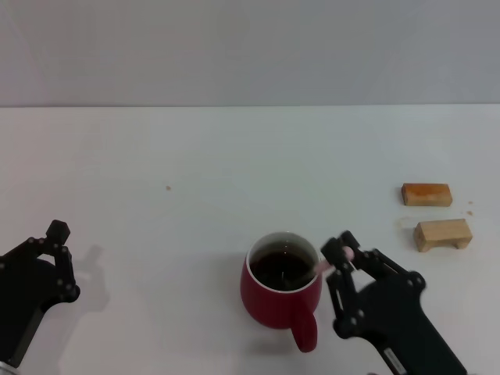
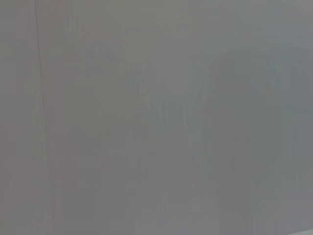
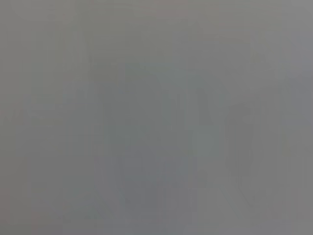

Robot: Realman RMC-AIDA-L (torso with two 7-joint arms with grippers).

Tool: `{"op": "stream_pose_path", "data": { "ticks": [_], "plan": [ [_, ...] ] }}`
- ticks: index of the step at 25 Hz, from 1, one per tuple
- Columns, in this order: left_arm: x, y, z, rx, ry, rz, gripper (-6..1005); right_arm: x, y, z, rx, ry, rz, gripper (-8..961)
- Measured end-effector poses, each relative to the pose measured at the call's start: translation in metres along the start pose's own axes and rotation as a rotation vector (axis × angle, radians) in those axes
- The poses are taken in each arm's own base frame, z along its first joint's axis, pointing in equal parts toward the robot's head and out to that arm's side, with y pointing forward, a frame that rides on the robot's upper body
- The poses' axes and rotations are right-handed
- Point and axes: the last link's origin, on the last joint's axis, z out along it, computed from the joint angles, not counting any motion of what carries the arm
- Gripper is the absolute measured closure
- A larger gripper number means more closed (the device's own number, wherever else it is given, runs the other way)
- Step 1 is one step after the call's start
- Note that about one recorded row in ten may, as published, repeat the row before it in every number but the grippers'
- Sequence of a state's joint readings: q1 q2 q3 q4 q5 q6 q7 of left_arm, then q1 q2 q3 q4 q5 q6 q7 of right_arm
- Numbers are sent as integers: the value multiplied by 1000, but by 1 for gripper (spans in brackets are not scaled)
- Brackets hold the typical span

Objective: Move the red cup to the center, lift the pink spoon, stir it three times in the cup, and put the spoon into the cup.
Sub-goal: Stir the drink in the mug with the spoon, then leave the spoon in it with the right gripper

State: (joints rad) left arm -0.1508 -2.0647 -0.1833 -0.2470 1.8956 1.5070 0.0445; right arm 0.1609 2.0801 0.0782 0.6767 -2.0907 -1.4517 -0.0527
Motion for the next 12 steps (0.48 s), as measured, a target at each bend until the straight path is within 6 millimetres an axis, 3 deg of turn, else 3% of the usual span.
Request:
{"op": "stream_pose_path", "data": {
  "ticks": [12],
  "plan": [
    [0, -1, -4, 11, -1, 1, 997, 6, 1, 42, -110, 64, -39, 933]
  ]
}}
